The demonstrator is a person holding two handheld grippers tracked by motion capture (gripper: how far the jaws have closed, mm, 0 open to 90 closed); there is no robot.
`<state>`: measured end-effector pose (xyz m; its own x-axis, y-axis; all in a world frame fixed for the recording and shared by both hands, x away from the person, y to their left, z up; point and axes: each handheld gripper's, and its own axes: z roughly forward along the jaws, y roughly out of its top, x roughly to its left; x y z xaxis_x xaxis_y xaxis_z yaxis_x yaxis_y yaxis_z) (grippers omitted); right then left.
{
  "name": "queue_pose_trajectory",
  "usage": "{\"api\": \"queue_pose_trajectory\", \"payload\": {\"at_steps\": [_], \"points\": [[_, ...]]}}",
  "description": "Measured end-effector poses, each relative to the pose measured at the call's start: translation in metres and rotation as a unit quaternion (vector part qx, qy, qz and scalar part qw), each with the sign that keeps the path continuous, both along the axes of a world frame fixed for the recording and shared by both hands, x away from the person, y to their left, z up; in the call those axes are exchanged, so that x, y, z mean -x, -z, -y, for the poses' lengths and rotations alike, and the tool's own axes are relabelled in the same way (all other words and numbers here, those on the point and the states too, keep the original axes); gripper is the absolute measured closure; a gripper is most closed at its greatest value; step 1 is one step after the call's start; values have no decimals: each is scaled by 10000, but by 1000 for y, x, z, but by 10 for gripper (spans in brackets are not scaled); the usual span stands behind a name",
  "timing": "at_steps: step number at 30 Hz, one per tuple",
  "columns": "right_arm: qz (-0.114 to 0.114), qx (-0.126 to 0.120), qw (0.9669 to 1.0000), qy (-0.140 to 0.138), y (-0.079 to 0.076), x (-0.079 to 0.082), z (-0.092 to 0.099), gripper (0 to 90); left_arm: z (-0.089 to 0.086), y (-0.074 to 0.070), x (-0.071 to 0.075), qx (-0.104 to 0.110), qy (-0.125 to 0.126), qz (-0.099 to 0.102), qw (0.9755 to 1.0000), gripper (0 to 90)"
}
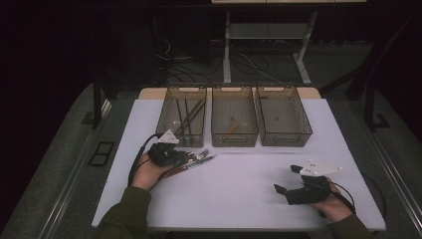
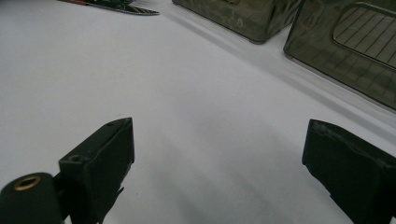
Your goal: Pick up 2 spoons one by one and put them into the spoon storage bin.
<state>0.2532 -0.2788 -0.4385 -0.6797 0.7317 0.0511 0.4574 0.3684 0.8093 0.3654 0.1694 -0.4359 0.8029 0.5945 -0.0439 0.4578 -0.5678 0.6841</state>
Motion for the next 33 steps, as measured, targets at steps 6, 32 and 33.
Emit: {"api": "queue_pose_trajectory", "payload": {"at_steps": [6, 32, 33], "points": [[2, -1, 10000, 0, 0, 0, 0, 94, 0, -1, 0, -3, -24, -20, 10000, 874], [3, 6, 10000, -5, 0, -1, 0, 94, 13, -31, 6, 345, -135, 281, 9989, 874], [6, 2, 10000, -2, 0, -1, 0, 94, 14, -33, 6, 406, -110, 270, 9988, 875]]}}
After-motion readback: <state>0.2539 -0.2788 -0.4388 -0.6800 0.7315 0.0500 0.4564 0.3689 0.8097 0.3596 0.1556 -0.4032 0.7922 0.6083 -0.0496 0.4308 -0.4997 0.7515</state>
